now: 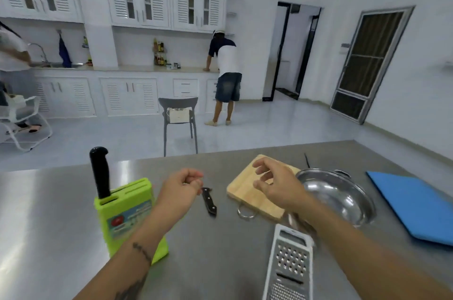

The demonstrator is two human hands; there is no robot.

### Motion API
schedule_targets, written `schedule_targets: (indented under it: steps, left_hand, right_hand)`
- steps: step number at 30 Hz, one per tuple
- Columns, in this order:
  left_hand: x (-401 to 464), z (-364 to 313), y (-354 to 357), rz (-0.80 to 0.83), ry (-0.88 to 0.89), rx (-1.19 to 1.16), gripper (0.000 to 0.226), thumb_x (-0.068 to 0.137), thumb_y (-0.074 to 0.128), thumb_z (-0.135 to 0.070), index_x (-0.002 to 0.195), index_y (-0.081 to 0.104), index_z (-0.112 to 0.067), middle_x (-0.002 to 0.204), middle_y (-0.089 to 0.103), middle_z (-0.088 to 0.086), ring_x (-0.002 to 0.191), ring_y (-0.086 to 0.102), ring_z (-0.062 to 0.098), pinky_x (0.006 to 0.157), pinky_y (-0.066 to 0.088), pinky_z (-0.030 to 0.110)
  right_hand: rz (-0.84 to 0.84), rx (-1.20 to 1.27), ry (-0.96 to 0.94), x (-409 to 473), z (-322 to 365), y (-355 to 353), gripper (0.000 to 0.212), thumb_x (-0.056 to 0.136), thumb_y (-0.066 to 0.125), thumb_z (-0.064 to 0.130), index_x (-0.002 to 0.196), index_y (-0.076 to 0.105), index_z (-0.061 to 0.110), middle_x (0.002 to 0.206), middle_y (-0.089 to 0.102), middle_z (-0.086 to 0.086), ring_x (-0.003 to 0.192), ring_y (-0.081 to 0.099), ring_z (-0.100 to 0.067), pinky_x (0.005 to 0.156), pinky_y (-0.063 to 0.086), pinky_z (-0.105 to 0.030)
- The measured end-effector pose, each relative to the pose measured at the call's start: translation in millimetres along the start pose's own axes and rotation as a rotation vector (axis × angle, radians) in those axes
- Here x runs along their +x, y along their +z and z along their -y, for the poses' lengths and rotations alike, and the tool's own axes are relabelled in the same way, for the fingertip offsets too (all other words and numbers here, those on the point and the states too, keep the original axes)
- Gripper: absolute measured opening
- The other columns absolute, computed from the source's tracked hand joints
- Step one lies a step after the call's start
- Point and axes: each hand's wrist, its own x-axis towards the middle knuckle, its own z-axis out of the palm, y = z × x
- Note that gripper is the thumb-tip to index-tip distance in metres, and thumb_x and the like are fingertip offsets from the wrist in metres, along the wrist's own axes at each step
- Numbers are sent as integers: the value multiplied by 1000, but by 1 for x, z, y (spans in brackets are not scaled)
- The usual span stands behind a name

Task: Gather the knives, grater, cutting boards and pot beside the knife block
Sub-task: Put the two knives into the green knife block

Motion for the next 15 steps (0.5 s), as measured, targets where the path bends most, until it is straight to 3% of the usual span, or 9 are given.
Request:
schedule_targets:
  steps: [3, 6, 12, 15]
  left_hand:
    - [10, -10, 58, 117, 5, 0, 22, 90, 53, 4, 85, 64, -15, 75, 60, 8, 66, 59, 20, 63, 49, 20]
    - [22, -21, 117, 198, 15, 47, 18, 91, 55, 1, 87, 64, -14, 77, 61, 8, 67, 61, 19, 56, 46, 18]
    - [71, -27, 239, 222, -3, 156, 22, 89, 56, -8, 86, 67, -27, 85, 67, 3, 77, 64, 20, 67, 49, 29]
    - [99, -24, 292, 189, -11, 241, 19, 91, 55, -16, 90, 66, -31, 92, 65, -9, 84, 61, 10, 70, 44, 24]
  right_hand:
    - [-85, -13, 75, -8, -45, -42, 33, 83, 74, 18, 112, 60, 26, 101, 64, 3, 87, 64, -16, 82, 54, -33]
    - [-148, -20, 135, -9, -92, -80, 33, 82, 74, 17, 111, 61, 25, 97, 67, 3, 88, 65, -16, 84, 54, -35]
    - [-189, -18, 197, 22, -195, -145, 35, 82, 75, 20, 113, 63, 27, 97, 66, 7, 88, 65, -13, 82, 55, -28]
    - [-204, -17, 241, 47, -242, -166, 31, 84, 74, 19, 111, 62, 26, 98, 65, 6, 88, 64, -12, 81, 54, -27]
